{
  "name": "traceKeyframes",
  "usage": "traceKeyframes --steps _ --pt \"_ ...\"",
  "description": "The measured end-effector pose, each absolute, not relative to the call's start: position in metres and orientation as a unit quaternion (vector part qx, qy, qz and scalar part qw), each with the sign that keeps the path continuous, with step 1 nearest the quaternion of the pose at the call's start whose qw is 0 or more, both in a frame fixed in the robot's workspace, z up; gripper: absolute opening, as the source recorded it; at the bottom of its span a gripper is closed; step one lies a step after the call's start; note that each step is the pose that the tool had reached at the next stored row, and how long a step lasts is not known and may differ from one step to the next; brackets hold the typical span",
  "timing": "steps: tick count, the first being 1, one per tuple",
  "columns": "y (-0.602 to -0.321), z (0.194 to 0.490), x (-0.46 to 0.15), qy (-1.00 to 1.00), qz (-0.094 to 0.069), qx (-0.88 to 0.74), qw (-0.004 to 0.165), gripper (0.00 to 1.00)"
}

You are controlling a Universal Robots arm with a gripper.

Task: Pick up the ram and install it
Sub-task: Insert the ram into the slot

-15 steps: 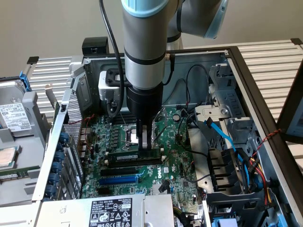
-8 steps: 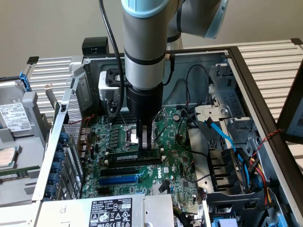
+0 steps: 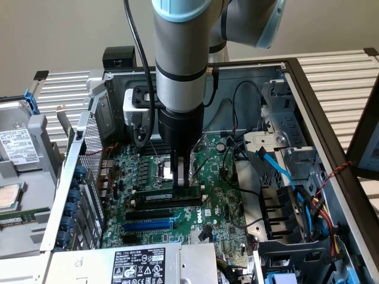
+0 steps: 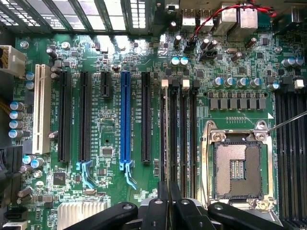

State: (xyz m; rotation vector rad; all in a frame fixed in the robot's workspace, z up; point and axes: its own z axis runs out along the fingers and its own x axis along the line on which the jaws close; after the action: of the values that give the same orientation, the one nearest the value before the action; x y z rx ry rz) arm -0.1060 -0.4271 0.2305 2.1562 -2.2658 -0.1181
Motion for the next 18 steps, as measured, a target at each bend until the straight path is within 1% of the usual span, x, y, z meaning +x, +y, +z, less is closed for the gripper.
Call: traceKeyframes --steps 18 --pt "-0.4279 0.2310 -0.1061 -0.726 -0.040 0.686 0.008 0.13"
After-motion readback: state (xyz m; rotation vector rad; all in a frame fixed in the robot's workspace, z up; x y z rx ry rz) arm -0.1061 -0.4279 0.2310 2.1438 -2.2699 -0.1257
